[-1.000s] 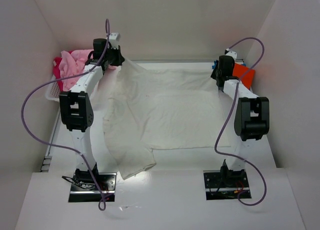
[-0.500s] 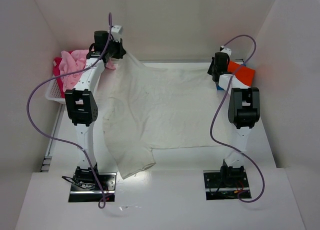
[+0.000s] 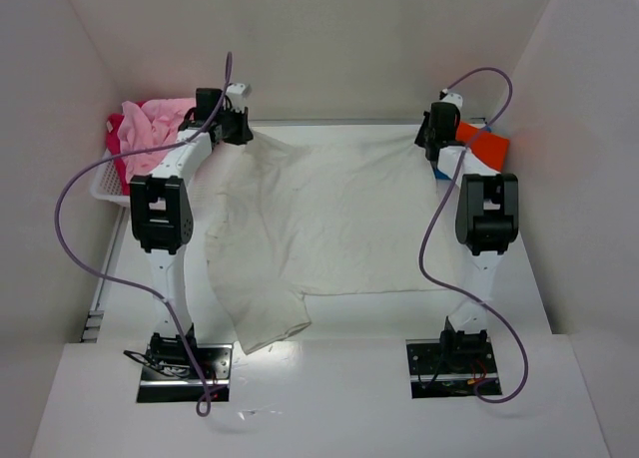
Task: Fold and stack the t-shirts
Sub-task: Flatten out the tshirt, then fold the flattened tshirt in 1/3 of the way
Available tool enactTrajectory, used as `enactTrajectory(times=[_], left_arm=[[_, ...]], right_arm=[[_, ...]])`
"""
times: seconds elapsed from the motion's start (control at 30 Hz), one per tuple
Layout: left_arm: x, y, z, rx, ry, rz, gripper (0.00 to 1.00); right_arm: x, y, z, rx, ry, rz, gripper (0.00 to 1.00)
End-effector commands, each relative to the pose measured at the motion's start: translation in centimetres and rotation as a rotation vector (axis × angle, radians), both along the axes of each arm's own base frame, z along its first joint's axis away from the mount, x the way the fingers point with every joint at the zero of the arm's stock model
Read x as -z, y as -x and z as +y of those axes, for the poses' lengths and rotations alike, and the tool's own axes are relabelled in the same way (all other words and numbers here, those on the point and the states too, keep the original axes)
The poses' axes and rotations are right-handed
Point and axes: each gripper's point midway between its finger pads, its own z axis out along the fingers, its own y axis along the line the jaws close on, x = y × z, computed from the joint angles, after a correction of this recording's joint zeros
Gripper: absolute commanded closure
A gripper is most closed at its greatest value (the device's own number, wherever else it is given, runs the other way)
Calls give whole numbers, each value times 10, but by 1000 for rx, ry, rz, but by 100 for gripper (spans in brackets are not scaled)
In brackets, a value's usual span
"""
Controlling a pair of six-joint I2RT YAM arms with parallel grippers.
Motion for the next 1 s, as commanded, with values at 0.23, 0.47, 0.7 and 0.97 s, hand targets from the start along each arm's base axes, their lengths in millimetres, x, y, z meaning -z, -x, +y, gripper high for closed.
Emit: enactTrajectory(times=[0.23, 0.47, 0.7, 0.97], left_arm=[[-69, 43, 11, -7, -41, -131, 100], [-69, 93, 3, 69, -27, -81, 100], [-71, 141, -2, 73, 26, -44, 100], [-42, 191, -21, 77, 75, 97, 100]], right_arm=[[-43, 48, -8, 25, 4, -73, 100], [-37, 71, -6, 25, -18, -57, 100], [-19, 93, -3, 25, -38, -9, 100], [-5, 117, 0, 32, -70, 26, 100]])
